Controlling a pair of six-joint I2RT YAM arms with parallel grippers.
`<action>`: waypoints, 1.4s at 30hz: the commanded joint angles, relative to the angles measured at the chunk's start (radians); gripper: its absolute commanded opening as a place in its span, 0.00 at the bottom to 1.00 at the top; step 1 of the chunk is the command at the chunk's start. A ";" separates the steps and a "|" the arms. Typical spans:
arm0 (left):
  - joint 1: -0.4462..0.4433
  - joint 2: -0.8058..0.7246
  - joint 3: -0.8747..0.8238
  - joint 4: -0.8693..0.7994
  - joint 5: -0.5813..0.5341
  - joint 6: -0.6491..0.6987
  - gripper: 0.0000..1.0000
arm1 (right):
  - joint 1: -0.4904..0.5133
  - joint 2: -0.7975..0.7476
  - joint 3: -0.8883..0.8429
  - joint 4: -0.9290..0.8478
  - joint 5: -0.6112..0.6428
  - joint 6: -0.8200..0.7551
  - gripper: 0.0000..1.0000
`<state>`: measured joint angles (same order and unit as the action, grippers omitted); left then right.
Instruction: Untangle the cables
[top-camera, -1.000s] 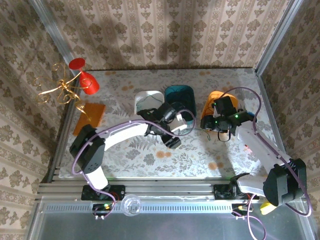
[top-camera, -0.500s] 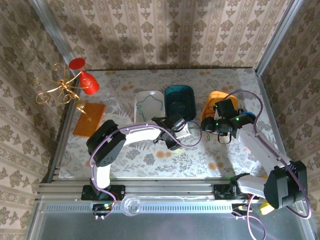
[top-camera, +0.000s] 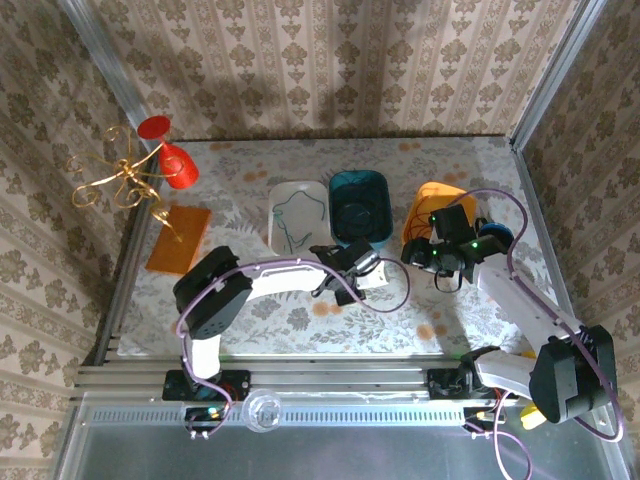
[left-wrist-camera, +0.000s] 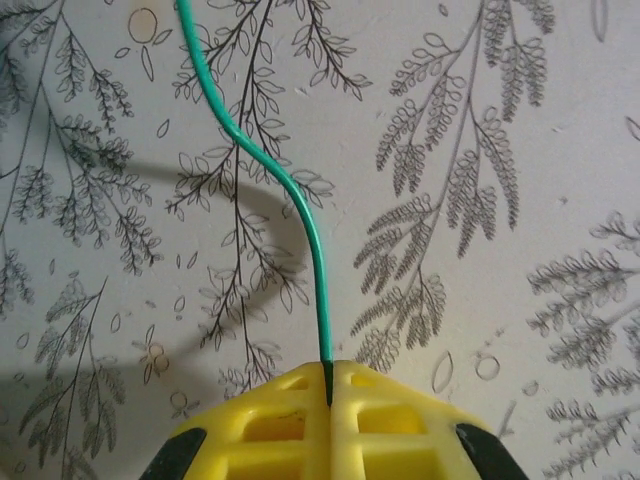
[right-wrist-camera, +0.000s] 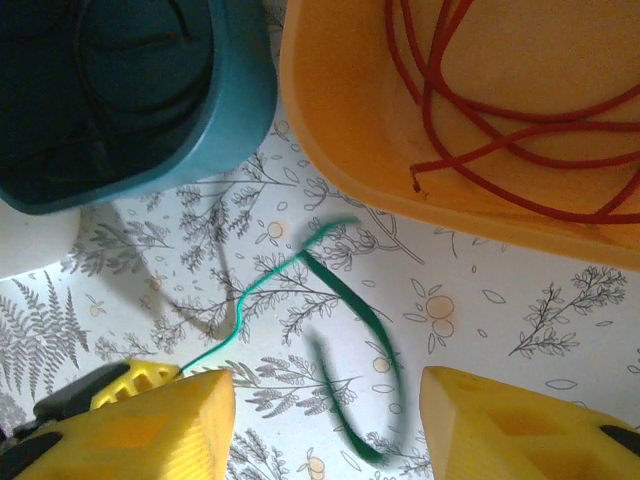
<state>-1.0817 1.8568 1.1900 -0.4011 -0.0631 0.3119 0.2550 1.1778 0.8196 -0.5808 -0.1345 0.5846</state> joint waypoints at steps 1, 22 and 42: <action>-0.009 -0.161 -0.081 0.060 -0.011 0.032 0.00 | -0.004 -0.032 -0.024 0.024 0.041 0.047 0.53; 0.335 -0.443 -0.205 0.188 0.006 -0.390 0.00 | -0.016 -0.546 -0.196 -0.024 0.622 0.314 0.56; 0.316 -0.465 -0.236 0.227 0.080 -0.325 0.00 | -0.014 -0.228 -0.059 0.273 -0.051 -0.045 0.57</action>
<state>-0.7414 1.4200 0.9417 -0.1570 0.0444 -0.0700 0.2447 0.8986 0.7158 -0.3832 0.0093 0.6216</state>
